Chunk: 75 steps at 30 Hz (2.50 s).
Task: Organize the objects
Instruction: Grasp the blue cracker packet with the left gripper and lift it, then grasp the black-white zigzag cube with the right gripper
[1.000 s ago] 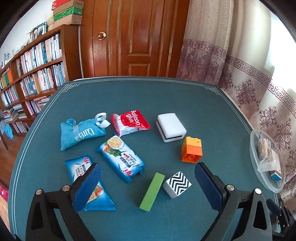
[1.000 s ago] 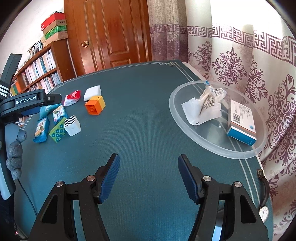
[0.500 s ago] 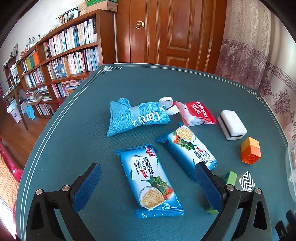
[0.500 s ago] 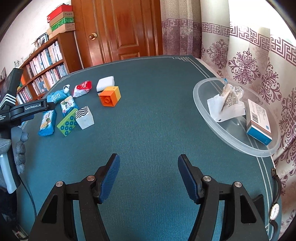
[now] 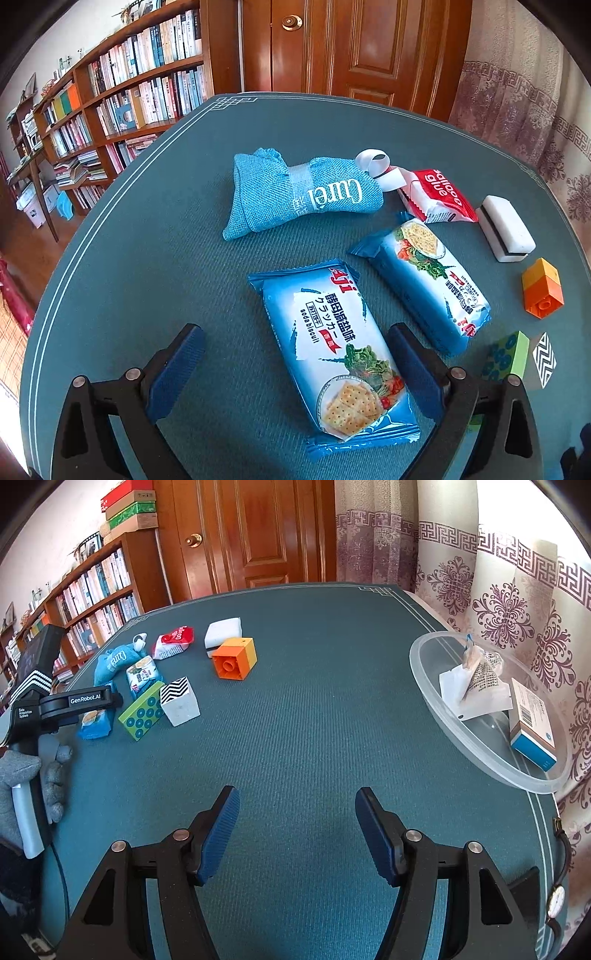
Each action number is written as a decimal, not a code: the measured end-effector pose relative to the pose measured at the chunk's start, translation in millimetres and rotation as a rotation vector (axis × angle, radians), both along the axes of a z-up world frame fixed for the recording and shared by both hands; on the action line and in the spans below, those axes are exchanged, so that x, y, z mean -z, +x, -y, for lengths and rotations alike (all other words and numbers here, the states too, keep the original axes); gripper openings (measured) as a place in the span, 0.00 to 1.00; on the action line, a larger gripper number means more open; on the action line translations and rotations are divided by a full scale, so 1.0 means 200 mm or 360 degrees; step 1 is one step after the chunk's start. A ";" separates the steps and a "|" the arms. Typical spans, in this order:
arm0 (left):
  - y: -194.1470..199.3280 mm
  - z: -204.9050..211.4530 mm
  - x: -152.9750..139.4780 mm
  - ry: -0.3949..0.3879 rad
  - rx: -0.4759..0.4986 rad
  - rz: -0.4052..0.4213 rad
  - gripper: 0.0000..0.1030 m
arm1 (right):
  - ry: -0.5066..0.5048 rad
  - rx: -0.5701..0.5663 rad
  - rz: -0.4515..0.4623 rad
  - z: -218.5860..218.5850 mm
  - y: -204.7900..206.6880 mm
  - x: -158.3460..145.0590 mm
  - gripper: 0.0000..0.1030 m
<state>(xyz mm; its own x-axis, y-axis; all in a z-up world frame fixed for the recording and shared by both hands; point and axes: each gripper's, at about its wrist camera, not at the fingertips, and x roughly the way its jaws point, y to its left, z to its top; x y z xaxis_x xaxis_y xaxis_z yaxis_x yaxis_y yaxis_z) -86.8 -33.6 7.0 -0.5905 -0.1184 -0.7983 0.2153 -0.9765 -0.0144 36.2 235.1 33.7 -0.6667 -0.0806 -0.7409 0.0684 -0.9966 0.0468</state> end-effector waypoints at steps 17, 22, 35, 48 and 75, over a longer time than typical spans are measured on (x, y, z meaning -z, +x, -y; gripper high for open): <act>0.04 0.01 -0.06 0.0055 0.0129 -0.0130 0.42 | 0.0002 -0.0094 0.0032 0.12 -0.07 0.02 0.65; 0.08 -0.01 -0.09 0.0079 0.0183 -0.0199 0.42 | -0.0016 -0.0152 0.0019 0.19 -0.13 0.01 0.65; 0.14 -0.04 -0.14 0.0180 0.0262 -0.0272 0.42 | 0.0023 -0.0301 -0.0019 0.44 -0.37 0.02 0.64; 0.16 -0.07 -0.16 0.0232 0.0295 -0.0288 0.42 | 0.0010 -0.0325 0.0004 0.52 -0.49 0.06 0.38; 0.20 -0.12 -0.20 0.0269 0.0367 -0.0316 0.42 | -0.0076 0.0011 -0.0130 0.09 -0.18 -0.13 0.30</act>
<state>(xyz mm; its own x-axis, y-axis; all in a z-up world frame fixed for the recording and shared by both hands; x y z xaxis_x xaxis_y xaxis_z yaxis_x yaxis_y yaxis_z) -46.9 -9.5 46.6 -0.7322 0.1604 -0.6619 -0.0341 -0.9793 -0.1996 0.8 217.3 59.4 -0.7254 -0.1099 -0.6795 0.0672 -0.9938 0.0890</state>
